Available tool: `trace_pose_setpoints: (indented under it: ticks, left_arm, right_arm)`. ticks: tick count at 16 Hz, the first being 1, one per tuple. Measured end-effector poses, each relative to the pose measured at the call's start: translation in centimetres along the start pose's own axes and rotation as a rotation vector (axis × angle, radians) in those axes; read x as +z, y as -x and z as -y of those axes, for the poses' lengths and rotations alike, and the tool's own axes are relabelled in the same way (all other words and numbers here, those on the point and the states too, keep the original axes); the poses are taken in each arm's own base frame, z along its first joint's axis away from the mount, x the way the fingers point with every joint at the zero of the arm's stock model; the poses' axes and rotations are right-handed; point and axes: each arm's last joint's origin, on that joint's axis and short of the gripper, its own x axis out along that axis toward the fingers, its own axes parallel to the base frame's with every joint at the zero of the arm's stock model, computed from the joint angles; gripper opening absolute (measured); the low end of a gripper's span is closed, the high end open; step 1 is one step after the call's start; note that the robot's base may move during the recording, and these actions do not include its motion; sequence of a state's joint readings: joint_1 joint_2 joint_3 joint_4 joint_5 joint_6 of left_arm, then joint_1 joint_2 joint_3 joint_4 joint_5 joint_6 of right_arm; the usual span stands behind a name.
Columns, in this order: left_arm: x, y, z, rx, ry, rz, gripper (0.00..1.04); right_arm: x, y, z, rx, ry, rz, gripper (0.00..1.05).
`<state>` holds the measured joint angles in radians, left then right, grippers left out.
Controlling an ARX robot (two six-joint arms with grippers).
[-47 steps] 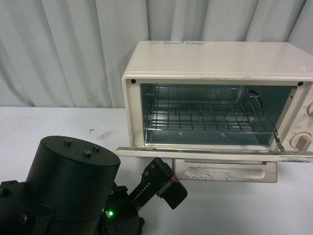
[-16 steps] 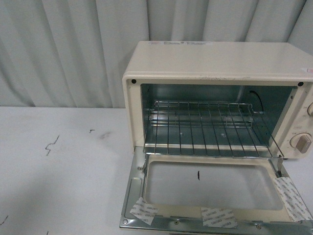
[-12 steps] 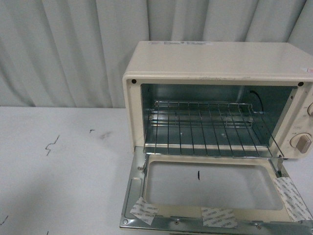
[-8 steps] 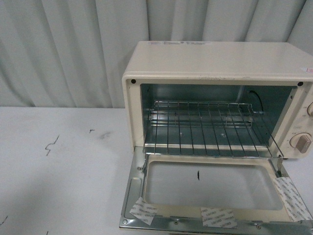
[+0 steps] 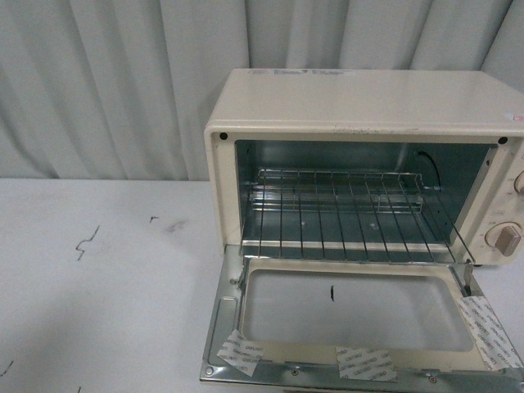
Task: Open oven
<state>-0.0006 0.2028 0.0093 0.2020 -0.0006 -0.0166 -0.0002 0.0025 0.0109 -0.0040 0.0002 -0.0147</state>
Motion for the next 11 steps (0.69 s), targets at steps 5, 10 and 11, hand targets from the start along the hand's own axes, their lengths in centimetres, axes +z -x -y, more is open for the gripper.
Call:
trace_pose_setpoints:
  ticks: [5,10,11]
  left_arm:
    - [0.0,1.3,0.0,0.001,0.000,0.010,0.02]
    - [-0.3,1.3,0.0,0.000,0.000,-0.009,0.84]
    - [-0.3,1.3,0.0,0.000,0.000,-0.009,0.91]
  right_arm:
    - [0.0,0.0,0.0,0.000,0.000,0.000,0.98]
    - [0.0,0.0,0.0,0.000,0.000,0.000,0.98]
    - [0.0,0.0,0.0,0.000,0.000,0.000,0.98]
